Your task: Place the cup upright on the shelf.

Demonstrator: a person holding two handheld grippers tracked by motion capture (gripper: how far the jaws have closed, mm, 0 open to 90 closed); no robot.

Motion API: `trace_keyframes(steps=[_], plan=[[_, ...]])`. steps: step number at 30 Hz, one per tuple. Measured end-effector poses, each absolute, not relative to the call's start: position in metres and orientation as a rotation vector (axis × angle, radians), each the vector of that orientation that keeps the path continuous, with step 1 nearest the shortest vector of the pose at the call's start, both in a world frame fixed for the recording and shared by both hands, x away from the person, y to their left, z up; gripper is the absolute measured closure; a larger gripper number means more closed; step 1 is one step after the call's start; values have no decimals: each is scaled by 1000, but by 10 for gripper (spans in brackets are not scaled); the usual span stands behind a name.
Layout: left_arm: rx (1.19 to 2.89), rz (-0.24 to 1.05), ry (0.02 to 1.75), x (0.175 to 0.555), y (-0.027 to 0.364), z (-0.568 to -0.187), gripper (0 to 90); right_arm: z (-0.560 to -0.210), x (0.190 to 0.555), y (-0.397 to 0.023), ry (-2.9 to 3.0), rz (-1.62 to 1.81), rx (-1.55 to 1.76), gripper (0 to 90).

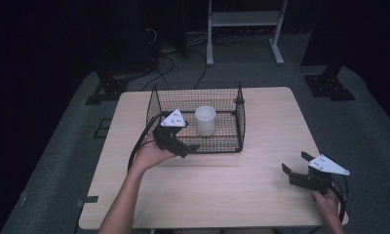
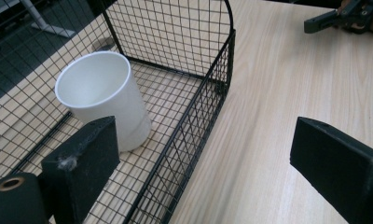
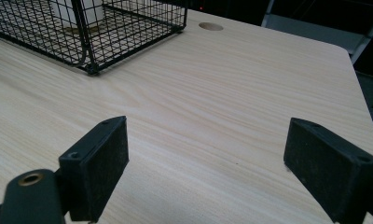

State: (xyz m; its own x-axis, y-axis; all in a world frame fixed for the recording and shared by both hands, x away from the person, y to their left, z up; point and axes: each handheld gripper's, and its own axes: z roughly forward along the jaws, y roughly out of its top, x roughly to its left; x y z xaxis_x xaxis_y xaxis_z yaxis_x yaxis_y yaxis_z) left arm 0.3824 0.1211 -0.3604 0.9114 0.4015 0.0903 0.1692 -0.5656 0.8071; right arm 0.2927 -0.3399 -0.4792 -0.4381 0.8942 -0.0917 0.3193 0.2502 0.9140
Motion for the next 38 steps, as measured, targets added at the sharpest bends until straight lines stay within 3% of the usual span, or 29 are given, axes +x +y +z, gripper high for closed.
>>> trace_keyframes(steps=[38], plan=[[2136,363,450,324,148,-393,73,-479,292,-341,1884,1179,1102,131]])
